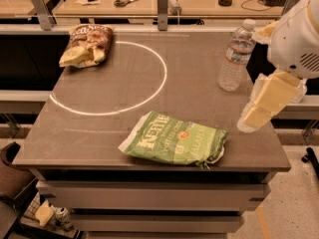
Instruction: Move green jalapeno chip bag near brown chip bag
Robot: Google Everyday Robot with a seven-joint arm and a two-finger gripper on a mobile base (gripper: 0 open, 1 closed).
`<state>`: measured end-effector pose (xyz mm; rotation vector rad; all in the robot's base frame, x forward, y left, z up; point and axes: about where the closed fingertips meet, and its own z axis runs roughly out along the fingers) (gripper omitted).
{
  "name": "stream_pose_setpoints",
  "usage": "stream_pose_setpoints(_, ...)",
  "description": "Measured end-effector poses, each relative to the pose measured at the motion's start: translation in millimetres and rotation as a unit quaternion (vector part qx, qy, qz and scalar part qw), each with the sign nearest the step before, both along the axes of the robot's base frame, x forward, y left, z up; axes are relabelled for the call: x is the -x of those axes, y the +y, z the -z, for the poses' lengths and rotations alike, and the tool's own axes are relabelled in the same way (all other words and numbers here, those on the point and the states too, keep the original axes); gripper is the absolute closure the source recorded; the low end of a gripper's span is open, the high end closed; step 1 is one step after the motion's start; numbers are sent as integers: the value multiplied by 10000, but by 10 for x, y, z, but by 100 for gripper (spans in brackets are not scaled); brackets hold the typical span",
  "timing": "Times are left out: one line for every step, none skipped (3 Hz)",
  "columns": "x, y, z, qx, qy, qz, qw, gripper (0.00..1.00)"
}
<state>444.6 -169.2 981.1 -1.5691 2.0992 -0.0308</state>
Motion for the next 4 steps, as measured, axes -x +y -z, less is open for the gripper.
stream_pose_setpoints(93, 183, 279, -138, 345, -190, 9991, 0)
stream_pose_setpoints(213, 406, 532, -213, 640, -339, 9971, 0)
stream_pose_setpoints(291, 523, 831, -224, 976, -346, 9944, 0)
stream_pose_setpoints(304, 525, 856, -217, 1004, -343, 9941, 0)
